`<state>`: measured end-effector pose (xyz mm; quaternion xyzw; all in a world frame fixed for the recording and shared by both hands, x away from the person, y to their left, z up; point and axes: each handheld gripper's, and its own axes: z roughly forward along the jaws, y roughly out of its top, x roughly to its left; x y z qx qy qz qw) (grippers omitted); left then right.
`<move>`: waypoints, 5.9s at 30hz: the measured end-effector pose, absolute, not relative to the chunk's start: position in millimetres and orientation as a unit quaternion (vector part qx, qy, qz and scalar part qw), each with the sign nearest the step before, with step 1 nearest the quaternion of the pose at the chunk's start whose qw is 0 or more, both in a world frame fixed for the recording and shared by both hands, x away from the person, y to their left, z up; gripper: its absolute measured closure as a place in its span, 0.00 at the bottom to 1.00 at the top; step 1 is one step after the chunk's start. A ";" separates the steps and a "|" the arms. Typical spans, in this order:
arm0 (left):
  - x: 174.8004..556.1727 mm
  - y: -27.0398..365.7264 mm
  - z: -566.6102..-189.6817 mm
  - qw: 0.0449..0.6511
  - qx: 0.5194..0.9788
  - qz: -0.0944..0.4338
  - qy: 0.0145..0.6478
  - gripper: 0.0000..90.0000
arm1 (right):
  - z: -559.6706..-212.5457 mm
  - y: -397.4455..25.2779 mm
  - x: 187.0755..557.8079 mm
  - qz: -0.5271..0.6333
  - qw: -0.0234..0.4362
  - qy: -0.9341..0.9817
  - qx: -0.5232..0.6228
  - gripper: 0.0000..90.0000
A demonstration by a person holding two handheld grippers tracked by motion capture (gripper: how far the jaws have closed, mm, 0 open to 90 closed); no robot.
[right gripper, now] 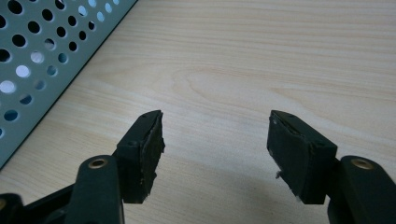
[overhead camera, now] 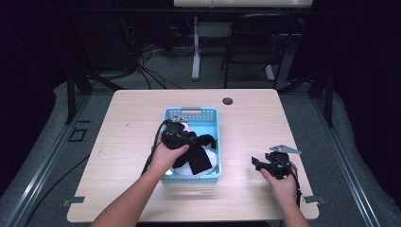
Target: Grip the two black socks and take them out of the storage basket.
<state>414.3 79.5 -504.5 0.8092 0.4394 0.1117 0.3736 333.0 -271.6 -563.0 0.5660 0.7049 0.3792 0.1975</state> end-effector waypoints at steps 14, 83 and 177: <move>420.6 74.2 -515.1 0.346 0.815 0.109 0.452 0.93 | -562.5 -272.3 333.5 0.379 0.198 0.706 0.564 0.40; 365.1 228.1 -382.8 0.461 0.736 0.195 0.456 0.96 | -564.9 -271.0 332.2 0.374 0.194 0.706 0.569 0.40; 423.1 135.6 -491.5 0.412 0.768 0.126 0.474 0.56 | -564.9 -270.2 332.8 0.375 0.191 0.711 0.564 0.40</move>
